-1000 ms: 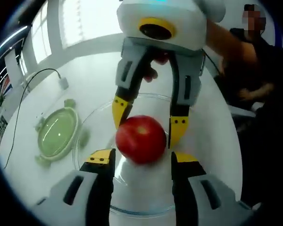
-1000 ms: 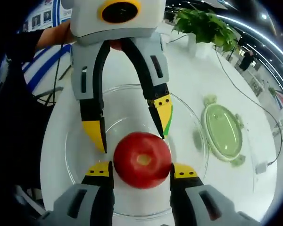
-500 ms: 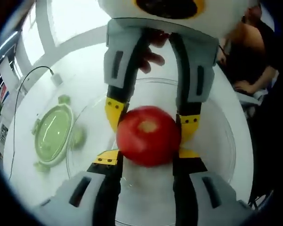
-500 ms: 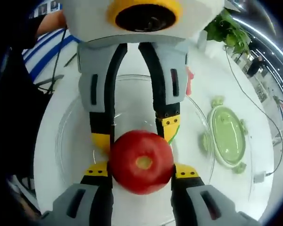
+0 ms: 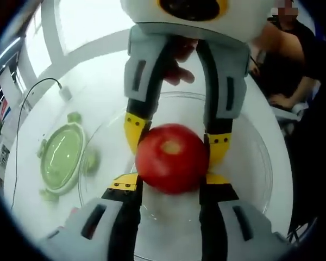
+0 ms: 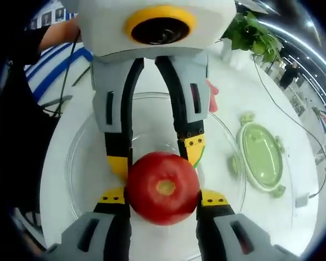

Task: Open container latches remove lid place lid upside down on tabletop take tomato from container place on tabletop

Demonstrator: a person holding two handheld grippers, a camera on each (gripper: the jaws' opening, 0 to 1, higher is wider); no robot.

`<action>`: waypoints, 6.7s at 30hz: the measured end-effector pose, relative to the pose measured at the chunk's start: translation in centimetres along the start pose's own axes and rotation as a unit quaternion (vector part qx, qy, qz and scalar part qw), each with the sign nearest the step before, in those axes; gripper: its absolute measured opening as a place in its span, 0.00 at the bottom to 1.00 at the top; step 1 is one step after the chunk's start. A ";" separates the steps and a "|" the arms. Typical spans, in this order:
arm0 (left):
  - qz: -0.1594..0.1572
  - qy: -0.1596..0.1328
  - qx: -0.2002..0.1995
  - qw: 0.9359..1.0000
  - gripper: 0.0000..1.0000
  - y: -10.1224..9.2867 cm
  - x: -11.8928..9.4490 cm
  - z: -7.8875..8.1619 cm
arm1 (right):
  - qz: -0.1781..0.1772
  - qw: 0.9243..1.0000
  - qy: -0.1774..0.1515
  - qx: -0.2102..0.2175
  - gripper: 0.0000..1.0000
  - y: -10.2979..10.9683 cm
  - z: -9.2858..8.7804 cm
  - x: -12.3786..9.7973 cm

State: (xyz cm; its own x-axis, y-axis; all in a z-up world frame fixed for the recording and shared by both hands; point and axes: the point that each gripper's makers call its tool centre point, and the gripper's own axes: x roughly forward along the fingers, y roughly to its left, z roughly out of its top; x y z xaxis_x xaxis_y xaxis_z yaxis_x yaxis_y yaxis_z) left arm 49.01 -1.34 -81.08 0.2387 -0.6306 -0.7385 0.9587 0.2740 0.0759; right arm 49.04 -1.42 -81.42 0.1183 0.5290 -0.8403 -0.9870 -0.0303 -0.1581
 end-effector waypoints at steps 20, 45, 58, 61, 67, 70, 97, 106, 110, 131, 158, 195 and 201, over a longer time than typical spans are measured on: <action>0.020 -0.049 -0.002 0.999 0.32 -0.1 -3.5 3.5 | -0.031 0.997 -0.062 -0.027 0.42 -0.2 2.7 -4.4; 0.022 -0.057 0.062 0.996 0.33 0.4 -0.3 14.3 | -0.118 0.992 -0.049 -0.020 0.42 -4.9 -2.8 -13.3; -0.026 -0.037 0.077 0.996 0.33 -0.5 5.7 16.8 | -0.123 0.991 -0.046 0.032 0.42 -5.1 -9.4 -14.1; -0.039 -0.030 0.080 0.996 0.32 -1.1 6.7 16.6 | -0.115 0.991 -0.050 0.043 0.42 -4.6 -10.4 -13.8; -0.049 -0.019 0.081 0.995 0.32 -1.7 8.2 16.6 | -0.110 0.991 -0.048 0.055 0.42 -4.1 -11.9 -13.4; -0.055 -0.014 0.081 0.995 0.32 -2.1 8.7 16.5 | -0.105 0.991 -0.048 0.061 0.42 -3.6 -12.5 -13.2; -0.085 0.011 0.080 0.993 0.31 -3.8 13.0 14.9 | -0.076 0.991 -0.043 0.104 0.42 -2.2 -16.6 -10.7; -0.087 0.018 0.081 0.993 0.31 -3.9 13.7 14.2 | -0.073 0.990 -0.036 0.112 0.42 -2.0 -17.1 -9.9; -0.089 0.016 0.078 0.993 0.31 -3.8 13.6 14.1 | -0.072 0.990 -0.036 0.114 0.43 -2.1 -17.1 -9.8; -0.068 -0.001 0.063 0.996 0.34 -3.3 10.9 14.9 | -0.095 0.983 -0.076 0.139 0.47 -2.3 -15.1 -12.0; 0.063 -0.120 0.027 0.991 0.25 -1.6 -3.1 13.9 | -0.213 0.945 -0.149 0.199 0.14 -0.6 -8.5 -18.0; 0.285 -0.272 -0.155 0.906 0.02 -5.0 -17.5 -3.1 | -0.374 0.834 -0.238 0.329 0.00 5.3 -8.7 -16.9; 0.287 -0.276 -0.161 0.903 0.02 -5.4 -17.0 -4.5 | -0.354 0.828 -0.259 0.350 0.00 6.2 -9.0 -15.7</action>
State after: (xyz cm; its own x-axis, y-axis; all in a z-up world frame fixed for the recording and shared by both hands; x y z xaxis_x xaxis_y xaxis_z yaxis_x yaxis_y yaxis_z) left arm 39.11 11.14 -71.96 0.8077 -0.5592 -0.1867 0.5794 0.8116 0.0754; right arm 42.08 -17.56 -73.92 0.8105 0.5018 -0.3020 -0.5330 0.8457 -0.0252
